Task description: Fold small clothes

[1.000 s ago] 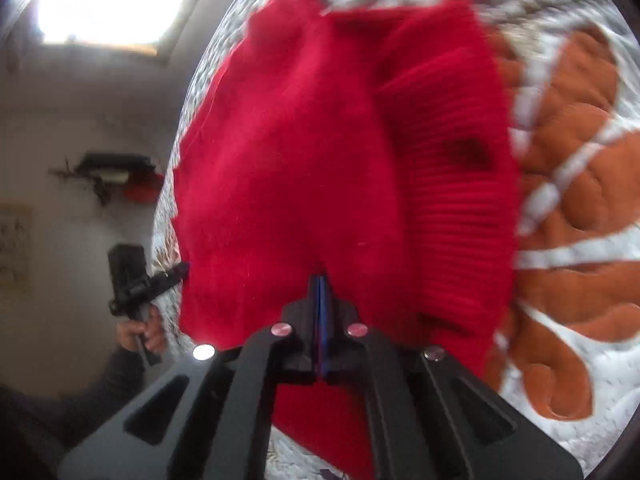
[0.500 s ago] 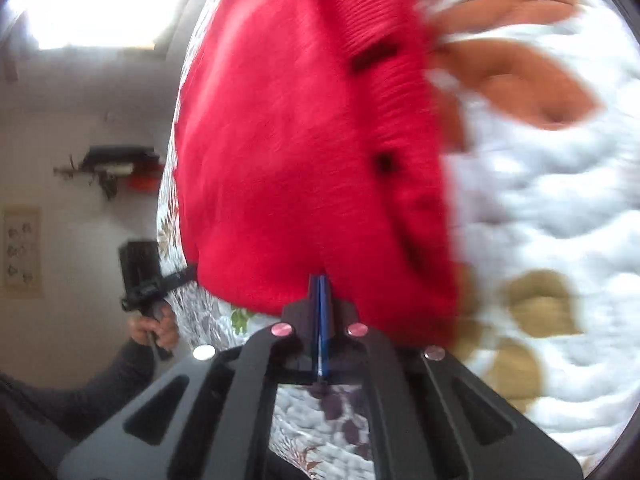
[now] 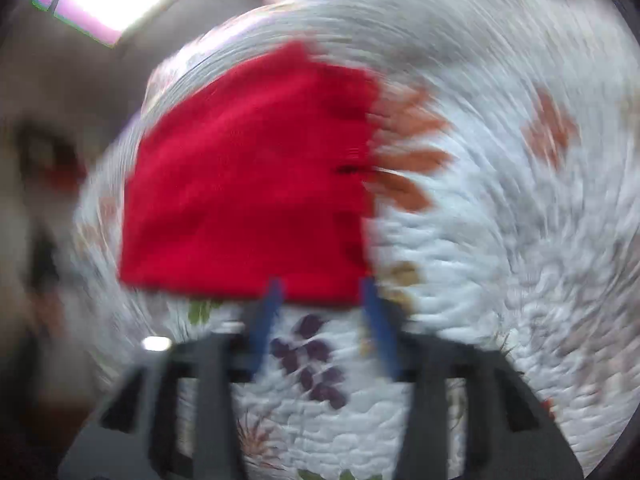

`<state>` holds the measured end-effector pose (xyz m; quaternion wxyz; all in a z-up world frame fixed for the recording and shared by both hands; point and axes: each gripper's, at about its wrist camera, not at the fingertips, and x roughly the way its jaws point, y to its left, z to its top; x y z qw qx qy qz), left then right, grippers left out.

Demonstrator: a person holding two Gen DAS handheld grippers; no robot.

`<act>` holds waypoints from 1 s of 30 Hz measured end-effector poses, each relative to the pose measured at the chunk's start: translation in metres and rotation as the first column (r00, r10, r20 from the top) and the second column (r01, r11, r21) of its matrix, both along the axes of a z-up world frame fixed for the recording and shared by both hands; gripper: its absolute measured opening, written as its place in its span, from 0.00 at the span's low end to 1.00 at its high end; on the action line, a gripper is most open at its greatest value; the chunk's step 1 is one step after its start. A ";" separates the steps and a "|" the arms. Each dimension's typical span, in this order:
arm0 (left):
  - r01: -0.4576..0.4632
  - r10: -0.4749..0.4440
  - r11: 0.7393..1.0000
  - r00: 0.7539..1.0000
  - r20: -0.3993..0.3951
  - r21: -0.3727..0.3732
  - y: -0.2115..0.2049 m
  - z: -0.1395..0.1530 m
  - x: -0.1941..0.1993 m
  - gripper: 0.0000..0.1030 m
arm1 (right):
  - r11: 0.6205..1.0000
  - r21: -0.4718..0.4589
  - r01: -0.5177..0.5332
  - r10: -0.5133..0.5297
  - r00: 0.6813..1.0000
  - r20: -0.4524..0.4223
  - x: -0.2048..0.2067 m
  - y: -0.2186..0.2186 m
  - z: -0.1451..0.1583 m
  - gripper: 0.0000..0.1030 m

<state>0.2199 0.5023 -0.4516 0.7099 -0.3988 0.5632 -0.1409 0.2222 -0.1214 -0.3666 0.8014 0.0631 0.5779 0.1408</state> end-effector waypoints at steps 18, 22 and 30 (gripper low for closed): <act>0.169 -0.173 0.952 0.985 0.006 -0.255 -0.012 -0.074 0.155 0.84 | 0.615 -0.674 -0.410 0.691 0.692 0.209 -0.101 0.357 -0.067 0.73; 0.208 -0.206 0.939 0.978 0.036 -0.273 -0.019 -0.075 0.172 0.84 | 0.595 -0.703 -0.389 0.697 0.686 0.209 -0.093 0.379 -0.086 0.69; 0.281 -0.276 0.915 0.959 0.059 -0.291 -0.040 -0.076 0.199 0.83 | 0.593 -0.722 -0.357 0.688 0.690 0.224 -0.071 0.409 -0.110 0.62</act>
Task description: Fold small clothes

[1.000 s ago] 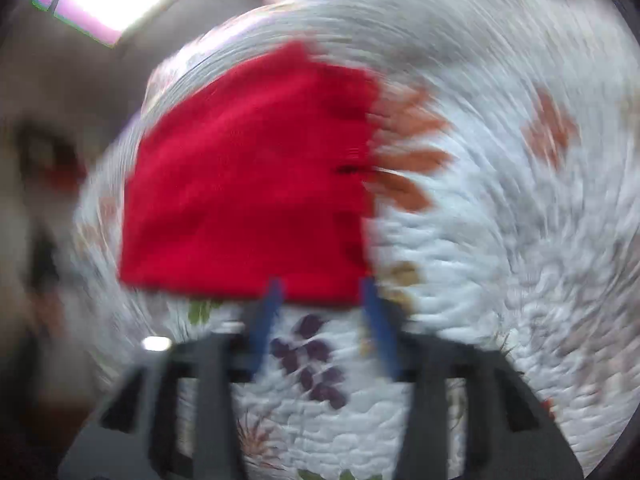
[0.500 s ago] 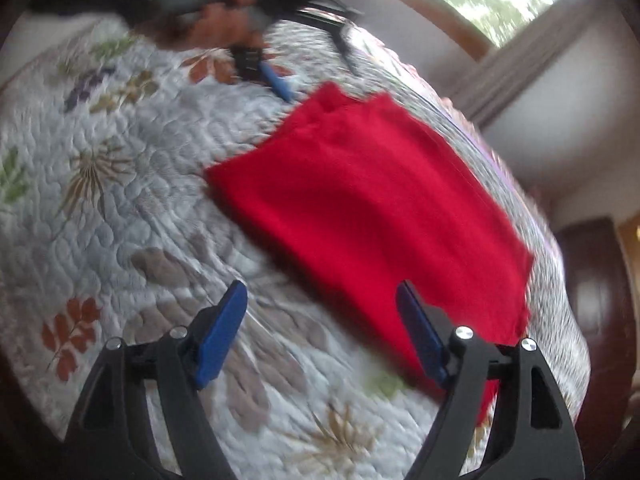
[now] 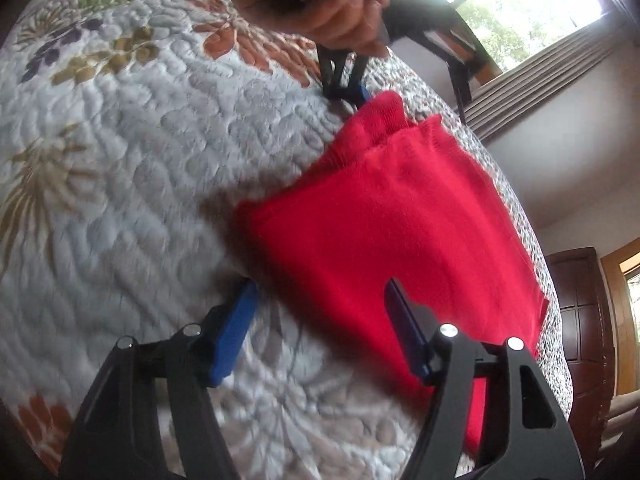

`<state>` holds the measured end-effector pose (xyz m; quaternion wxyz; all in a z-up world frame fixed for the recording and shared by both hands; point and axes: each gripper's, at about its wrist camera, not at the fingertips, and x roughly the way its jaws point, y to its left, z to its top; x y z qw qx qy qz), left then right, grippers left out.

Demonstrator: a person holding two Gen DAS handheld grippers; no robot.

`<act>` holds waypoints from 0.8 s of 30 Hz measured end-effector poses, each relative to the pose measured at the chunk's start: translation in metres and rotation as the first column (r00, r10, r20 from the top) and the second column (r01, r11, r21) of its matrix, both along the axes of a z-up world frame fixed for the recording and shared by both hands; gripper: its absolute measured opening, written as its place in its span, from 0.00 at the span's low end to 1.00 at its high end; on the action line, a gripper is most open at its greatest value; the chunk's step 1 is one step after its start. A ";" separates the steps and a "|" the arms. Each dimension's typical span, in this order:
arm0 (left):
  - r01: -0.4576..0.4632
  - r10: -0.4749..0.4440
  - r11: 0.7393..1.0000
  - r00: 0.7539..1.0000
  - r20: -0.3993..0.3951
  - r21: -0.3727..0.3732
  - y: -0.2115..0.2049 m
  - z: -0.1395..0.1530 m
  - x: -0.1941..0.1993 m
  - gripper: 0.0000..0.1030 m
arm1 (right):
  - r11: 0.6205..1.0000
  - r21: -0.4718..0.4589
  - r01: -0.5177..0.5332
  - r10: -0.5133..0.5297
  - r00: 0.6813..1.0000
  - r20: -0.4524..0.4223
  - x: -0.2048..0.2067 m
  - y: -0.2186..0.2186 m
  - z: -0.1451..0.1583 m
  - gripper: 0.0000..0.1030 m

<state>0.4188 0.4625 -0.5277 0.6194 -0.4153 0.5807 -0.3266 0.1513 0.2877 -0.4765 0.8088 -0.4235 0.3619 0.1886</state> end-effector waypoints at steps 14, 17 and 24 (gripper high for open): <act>0.020 -0.010 0.993 0.996 -0.088 0.118 0.012 -0.009 0.011 0.19 | 0.996 0.073 0.054 -0.049 0.996 -0.070 0.037 0.032 0.016 0.20; 0.011 0.005 0.988 0.995 -0.103 0.152 0.012 -0.001 0.011 0.13 | 0.992 0.102 0.075 -0.066 0.994 -0.089 0.042 0.030 0.030 0.16; 0.000 0.021 0.976 0.995 -0.098 0.218 0.002 0.044 0.008 0.10 | 0.972 0.195 0.130 -0.108 0.987 -0.122 0.043 0.017 0.078 0.14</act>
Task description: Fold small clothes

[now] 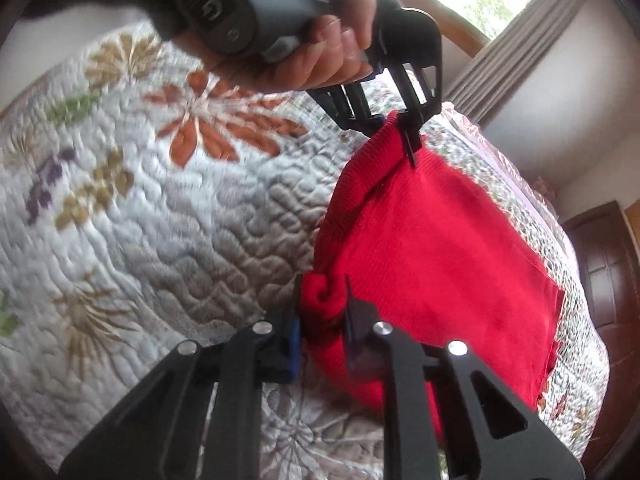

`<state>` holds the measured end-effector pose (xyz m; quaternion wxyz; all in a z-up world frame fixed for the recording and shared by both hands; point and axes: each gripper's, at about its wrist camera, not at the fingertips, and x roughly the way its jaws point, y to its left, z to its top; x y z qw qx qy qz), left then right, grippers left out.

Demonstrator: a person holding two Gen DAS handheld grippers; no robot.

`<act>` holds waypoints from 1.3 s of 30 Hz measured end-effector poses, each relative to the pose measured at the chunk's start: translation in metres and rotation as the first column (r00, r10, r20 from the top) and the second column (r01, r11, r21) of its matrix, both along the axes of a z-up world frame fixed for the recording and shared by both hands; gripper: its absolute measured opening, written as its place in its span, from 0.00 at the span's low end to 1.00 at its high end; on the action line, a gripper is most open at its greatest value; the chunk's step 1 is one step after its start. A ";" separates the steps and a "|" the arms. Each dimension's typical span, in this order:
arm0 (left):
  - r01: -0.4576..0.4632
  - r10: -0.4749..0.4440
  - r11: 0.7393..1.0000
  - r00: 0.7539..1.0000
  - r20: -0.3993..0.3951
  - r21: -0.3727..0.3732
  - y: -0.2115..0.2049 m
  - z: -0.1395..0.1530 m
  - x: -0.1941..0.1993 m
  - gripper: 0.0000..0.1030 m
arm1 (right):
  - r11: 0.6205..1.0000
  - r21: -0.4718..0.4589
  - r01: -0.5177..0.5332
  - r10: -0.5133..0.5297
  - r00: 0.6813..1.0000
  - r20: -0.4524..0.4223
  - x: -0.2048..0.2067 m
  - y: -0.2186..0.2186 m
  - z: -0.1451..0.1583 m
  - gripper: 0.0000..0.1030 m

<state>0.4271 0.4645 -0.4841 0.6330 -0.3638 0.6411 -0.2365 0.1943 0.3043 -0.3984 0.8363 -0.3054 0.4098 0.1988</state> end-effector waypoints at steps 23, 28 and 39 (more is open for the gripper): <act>-0.003 -0.008 0.991 0.997 0.082 0.132 -0.097 0.147 -0.003 0.09 | 0.950 0.258 0.173 -0.173 0.985 -0.023 0.007 -0.100 0.115 0.14; 0.005 -0.019 0.987 0.996 0.086 0.163 -0.118 0.160 0.004 0.09 | 0.924 0.310 0.223 -0.221 0.974 -0.040 0.012 -0.128 0.127 0.13; 0.071 -0.095 0.971 0.990 0.099 0.229 -0.194 0.167 0.019 0.09 | 0.862 0.384 0.330 -0.317 0.943 -0.100 0.021 -0.202 0.127 0.13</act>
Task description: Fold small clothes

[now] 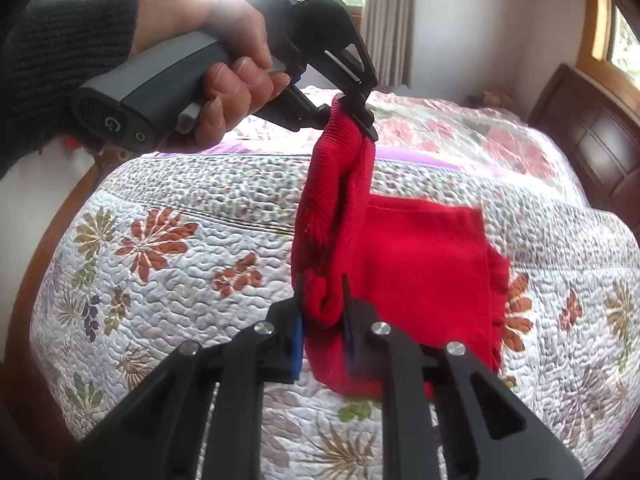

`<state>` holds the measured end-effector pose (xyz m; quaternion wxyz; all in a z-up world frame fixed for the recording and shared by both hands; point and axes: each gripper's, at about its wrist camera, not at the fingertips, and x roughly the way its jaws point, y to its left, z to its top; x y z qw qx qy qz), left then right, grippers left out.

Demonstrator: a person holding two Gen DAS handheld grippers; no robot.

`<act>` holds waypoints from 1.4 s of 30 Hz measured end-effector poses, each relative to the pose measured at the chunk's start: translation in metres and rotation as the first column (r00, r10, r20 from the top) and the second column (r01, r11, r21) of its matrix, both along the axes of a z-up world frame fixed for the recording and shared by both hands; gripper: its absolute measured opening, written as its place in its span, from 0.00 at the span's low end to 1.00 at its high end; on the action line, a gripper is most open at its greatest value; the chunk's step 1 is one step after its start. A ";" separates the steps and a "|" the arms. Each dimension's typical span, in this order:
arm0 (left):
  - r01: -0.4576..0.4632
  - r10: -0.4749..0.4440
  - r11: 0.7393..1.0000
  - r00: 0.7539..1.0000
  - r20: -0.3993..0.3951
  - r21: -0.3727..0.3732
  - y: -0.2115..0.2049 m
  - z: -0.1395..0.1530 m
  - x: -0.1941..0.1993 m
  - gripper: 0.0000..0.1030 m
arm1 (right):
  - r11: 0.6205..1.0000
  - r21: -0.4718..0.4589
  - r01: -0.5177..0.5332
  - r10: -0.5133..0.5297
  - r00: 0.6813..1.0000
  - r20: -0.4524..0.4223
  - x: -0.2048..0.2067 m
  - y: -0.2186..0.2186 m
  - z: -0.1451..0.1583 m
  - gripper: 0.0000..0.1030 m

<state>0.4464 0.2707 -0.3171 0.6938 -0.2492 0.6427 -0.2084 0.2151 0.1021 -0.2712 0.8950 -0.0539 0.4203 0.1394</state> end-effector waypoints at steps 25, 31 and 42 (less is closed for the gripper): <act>0.105 -0.100 0.975 0.994 -0.034 0.194 -0.173 -0.071 0.016 0.09 | 0.938 0.244 0.245 -0.186 0.953 -0.241 0.016 -0.180 -0.088 0.13; 0.066 -0.060 0.967 0.998 -0.032 0.247 -0.194 -0.081 0.013 0.09 | 0.914 0.301 0.271 -0.178 0.937 -0.302 0.017 -0.208 -0.105 0.12; 0.020 -0.023 0.911 1.000 0.003 0.413 -0.225 -0.090 0.005 0.09 | 0.727 0.561 0.395 -0.107 0.873 -0.476 0.015 -0.263 -0.153 0.10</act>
